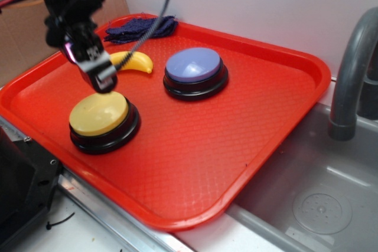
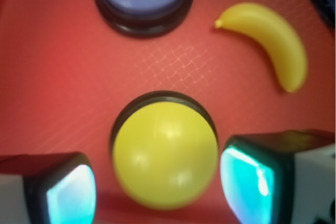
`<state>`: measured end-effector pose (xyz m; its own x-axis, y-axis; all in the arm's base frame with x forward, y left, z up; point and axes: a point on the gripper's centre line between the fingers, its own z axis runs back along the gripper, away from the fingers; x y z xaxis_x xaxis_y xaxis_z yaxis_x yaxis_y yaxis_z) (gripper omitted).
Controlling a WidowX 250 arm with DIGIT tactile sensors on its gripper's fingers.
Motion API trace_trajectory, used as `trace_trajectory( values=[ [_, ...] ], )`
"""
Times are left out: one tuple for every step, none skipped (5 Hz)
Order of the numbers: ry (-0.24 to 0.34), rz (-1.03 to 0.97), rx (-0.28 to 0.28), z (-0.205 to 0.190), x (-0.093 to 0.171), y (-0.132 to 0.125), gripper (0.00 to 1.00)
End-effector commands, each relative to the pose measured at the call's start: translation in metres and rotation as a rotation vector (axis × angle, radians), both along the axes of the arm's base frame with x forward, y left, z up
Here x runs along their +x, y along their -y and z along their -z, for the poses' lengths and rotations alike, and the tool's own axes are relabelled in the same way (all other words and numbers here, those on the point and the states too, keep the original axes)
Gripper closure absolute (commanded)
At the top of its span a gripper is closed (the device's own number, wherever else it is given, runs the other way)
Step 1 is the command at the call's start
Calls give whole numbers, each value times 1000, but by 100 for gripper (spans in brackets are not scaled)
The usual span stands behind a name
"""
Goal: Push the yellow button.
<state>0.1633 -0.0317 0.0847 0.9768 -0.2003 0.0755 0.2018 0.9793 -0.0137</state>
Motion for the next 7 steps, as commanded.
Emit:
trace_trajectory(
  values=[
    [-1,41,22,34,7,5,0],
    [3,52,22,33,8,8,0],
    [0,55,18,31,8,6,0],
    [-13,45,31,19,8,3,0],
    [-20,-5,4,-8,6,-3,0],
    [-3,-12,28,-19,6,-4,0],
    [-7,-26,36,-24,5,-4,0]
  ],
)
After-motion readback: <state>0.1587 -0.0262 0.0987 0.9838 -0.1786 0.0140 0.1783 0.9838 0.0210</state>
